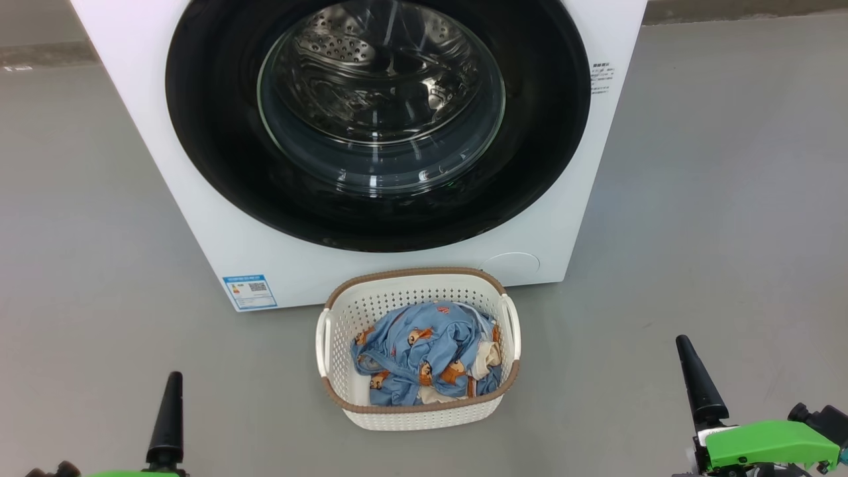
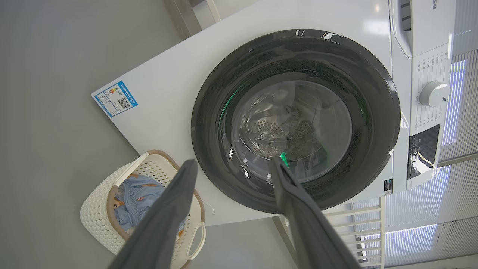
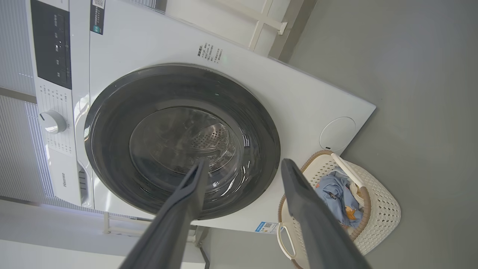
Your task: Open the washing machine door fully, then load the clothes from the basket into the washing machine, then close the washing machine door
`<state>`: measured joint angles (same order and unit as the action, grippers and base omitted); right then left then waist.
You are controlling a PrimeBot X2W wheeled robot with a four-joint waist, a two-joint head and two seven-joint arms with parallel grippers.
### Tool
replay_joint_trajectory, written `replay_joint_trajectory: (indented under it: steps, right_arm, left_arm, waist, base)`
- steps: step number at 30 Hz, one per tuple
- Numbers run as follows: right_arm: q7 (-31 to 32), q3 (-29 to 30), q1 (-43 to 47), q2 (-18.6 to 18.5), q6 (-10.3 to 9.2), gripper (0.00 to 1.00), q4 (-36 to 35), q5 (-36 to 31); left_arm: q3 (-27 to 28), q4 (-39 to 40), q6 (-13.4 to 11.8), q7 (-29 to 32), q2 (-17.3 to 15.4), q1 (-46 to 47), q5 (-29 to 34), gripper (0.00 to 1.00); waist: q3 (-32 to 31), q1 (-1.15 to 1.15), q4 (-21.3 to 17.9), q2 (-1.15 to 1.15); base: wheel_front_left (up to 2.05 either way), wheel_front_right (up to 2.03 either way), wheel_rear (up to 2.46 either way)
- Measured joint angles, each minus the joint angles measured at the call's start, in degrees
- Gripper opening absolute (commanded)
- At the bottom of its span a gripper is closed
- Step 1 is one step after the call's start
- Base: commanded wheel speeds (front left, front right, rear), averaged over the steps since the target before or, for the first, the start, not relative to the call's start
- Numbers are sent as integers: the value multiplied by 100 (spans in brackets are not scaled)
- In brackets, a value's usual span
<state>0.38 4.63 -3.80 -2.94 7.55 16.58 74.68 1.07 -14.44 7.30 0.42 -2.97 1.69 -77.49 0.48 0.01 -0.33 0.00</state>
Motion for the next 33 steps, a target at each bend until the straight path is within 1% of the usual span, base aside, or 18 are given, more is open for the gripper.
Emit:
replay_joint_trajectory:
  steps: [14, 33]
  right_arm:
    - [-253, -99, -31, -53, 0, 100, -79, -1247]
    - [-560, -253, -96, -107, 0, 100, -112, -2951]
  left_arm:
    - [-247, 85, 0, -234, -187, 0, 1204, 100]
    - [-368, 172, 0, -555, -336, -8, 2898, 100]
  waist:
    - [-8, 0, -14, 0]
    - [-44, 0, -13, 0]
  base:
    - [0, 0, 0]
    - [0, 0, 0]
